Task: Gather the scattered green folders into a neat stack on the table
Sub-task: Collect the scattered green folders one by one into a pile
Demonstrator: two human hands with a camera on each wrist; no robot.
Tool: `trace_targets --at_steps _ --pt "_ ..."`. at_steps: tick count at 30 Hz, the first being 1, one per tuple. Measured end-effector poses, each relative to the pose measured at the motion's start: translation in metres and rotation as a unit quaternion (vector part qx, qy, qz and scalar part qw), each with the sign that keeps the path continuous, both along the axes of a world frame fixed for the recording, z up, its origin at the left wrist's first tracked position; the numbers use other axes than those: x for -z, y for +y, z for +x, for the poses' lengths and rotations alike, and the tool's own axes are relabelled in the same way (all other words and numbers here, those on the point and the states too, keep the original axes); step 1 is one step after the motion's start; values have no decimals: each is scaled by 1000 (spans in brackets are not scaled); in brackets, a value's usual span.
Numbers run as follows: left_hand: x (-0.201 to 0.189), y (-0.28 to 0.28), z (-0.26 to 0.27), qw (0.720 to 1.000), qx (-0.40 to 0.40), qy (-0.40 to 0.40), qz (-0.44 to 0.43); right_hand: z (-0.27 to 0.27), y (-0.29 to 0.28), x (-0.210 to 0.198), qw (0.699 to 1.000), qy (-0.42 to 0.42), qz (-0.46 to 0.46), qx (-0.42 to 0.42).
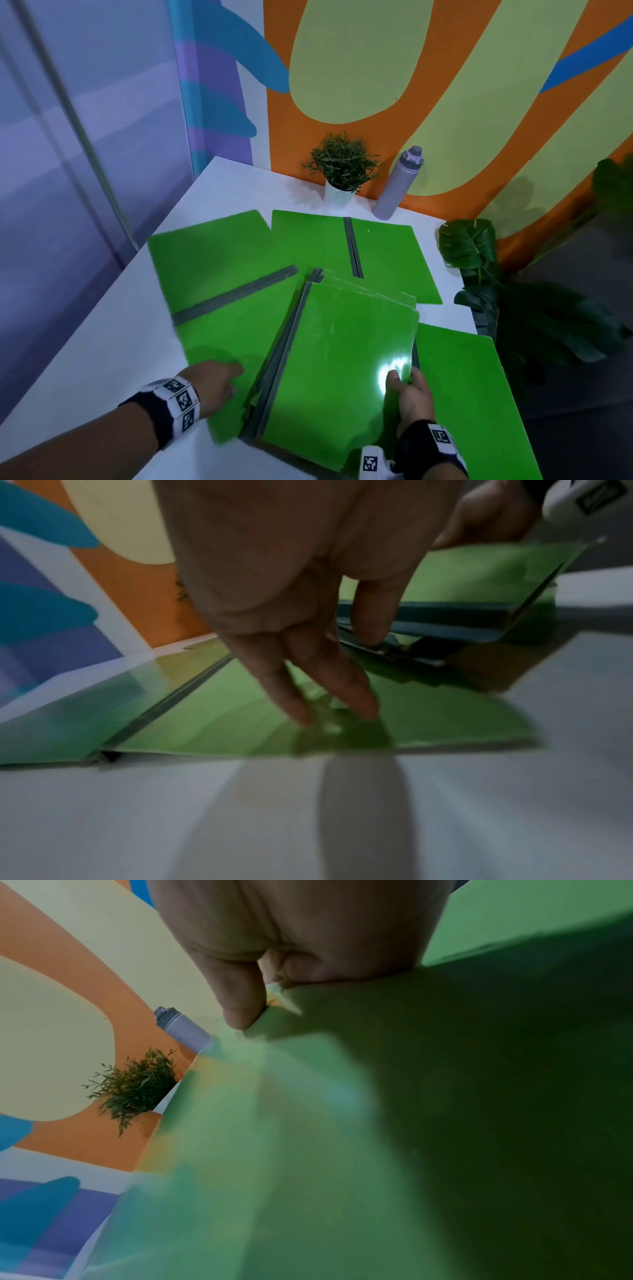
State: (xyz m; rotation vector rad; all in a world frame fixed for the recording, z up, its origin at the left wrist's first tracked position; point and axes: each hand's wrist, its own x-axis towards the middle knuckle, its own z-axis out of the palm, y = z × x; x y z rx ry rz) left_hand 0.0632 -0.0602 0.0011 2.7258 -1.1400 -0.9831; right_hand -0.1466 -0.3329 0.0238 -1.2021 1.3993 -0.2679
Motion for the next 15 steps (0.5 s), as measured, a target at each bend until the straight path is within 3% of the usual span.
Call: trace_targets --at_steps 2,5,7,15 --pt "-1 4 2 998 -29 -18 -46 0 1 0 1000 2 4 -1" --pt "5 8 17 982 -141 -58 -112 -2 7 1 1000 9 20 -21" --pt "8 11 23 975 -183 -70 -105 -3 14 3 999 21 19 -37" --pt "29 26 7 978 -164 -130 -18 -10 31 15 995 59 3 -78"
